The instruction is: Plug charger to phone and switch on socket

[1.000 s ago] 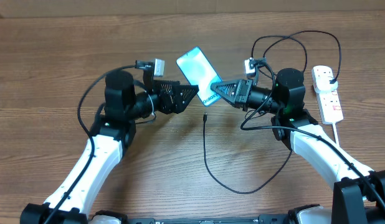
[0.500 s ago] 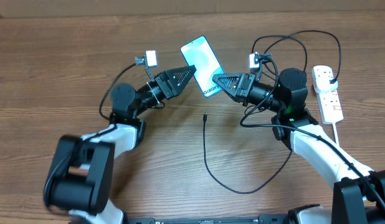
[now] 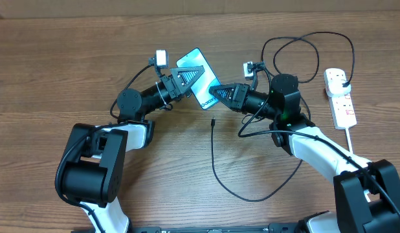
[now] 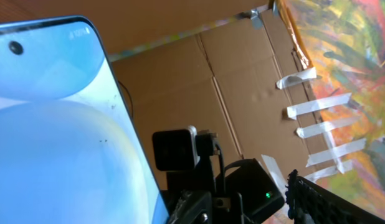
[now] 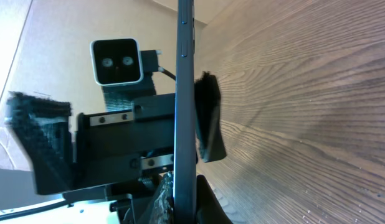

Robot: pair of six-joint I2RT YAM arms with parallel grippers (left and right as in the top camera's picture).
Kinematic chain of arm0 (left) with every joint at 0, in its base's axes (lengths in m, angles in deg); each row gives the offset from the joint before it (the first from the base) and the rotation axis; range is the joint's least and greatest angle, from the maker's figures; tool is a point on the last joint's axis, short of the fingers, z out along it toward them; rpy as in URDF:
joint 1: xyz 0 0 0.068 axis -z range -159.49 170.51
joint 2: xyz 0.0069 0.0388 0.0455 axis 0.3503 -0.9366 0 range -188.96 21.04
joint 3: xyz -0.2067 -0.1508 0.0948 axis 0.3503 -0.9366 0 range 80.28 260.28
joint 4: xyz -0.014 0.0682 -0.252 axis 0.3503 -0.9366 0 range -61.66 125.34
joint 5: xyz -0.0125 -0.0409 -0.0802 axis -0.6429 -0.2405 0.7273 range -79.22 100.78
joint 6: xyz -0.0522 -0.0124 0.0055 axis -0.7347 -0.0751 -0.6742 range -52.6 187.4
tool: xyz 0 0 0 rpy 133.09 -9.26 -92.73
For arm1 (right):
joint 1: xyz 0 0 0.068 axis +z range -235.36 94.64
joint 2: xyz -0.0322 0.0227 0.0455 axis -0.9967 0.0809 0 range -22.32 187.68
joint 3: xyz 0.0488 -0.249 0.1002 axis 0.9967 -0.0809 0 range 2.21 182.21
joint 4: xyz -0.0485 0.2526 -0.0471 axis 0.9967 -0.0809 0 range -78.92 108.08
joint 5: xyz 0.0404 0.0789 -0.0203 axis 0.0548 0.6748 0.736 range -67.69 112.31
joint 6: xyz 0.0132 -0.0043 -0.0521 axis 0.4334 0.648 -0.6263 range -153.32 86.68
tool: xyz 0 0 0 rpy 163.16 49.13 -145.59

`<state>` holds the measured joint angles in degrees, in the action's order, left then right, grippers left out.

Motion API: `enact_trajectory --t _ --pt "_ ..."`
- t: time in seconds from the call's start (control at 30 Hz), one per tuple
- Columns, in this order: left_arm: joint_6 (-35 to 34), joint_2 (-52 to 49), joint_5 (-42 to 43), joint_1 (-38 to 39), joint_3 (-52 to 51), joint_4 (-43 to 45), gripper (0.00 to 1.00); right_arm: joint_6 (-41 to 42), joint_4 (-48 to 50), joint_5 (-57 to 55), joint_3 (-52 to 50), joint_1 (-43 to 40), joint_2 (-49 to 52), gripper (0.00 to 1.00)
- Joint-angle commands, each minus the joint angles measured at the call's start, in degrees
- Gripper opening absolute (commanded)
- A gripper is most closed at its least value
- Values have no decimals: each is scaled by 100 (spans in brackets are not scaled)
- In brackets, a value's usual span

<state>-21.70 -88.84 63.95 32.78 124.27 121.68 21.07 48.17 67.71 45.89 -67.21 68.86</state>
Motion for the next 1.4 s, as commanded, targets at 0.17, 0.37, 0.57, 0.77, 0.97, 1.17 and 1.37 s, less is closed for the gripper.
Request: enact_trajectory --t 0.17,0.37,0.57,0.77,0.97,1.17,1.37 --pt "-437 -35 116 17 96 245 65 -199 76 -238 144 66 -50 4" --pt "-437 -35 103 17 96 245 35 -39 181 -492 144 76 -50 4" --pt "-439 -35 68 17 96 243 12 -39 184 -575 144 136 -50 4" --pt "-586 -35 70 17 96 170 4 -50 199 -446 144 131 -50 38" --pt "-1440 -35 487 -33 96 -584 4 -348 -404 560 144 -866 -376 78" --pt "-1637 -37 1237 -37 227 -2780 4 -2747 -4024 -396 144 -1716 -1941 95" --pt "-1635 -48 2111 -37 1189 -3762 4 -3541 -5993 -1646 144 -1727 -2953 98"
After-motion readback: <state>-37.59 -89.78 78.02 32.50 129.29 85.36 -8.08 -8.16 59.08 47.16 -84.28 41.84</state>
